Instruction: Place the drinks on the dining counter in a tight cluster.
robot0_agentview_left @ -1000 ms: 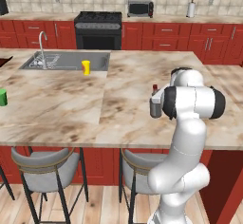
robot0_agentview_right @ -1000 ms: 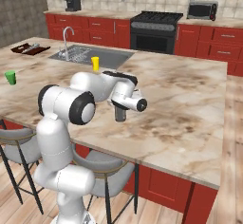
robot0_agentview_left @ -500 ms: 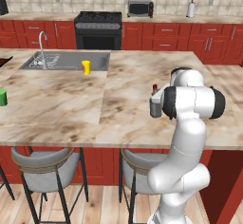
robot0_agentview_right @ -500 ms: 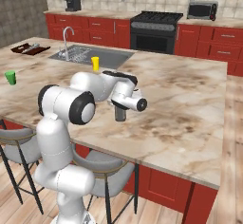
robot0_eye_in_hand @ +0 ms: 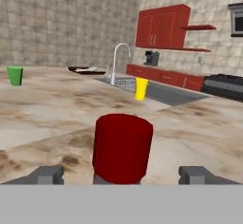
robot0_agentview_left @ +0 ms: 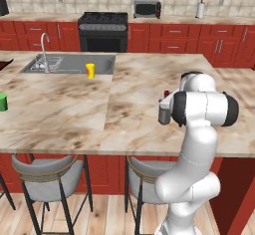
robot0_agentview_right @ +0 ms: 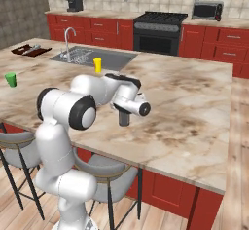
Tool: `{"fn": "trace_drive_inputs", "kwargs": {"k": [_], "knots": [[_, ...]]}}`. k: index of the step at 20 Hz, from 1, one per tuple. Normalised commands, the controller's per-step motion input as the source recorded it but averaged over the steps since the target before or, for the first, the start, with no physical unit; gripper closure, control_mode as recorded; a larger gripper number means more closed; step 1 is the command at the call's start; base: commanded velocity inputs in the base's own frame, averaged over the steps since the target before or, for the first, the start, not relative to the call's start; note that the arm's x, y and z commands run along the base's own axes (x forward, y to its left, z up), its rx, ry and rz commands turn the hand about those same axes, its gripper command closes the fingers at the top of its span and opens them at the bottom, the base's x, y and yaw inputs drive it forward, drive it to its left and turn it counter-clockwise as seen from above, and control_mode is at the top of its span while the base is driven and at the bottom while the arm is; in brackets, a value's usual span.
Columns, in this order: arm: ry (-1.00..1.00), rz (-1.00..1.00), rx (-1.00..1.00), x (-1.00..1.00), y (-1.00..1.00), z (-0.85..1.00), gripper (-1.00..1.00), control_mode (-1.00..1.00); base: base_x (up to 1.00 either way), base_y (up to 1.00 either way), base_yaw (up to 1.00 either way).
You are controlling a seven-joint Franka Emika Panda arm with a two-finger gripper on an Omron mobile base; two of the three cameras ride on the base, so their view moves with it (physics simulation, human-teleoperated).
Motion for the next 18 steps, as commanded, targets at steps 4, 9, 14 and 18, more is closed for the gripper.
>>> {"fn": "trace_drive_inputs", "kwargs": {"k": [4, 9, 14, 18], "knots": [[-0.02, -0.2, 0.0, -0.35, -0.12, 0.06, -1.0, -1.0, 0.0, 0.0, 0.0], [0.0, -0.18, 0.0, -0.06, -0.13, 0.17, -1.0, -1.0, 0.0, 0.0, 0.0], [0.02, -0.19, 0.02, -0.37, -0.21, 0.8, -1.0, -1.0, 0.0, 0.0, 0.0], [0.14, -0.15, 0.03, -0.51, -0.12, 1.0, -1.0, -1.0, 0.0, 0.0, 0.0]]}}
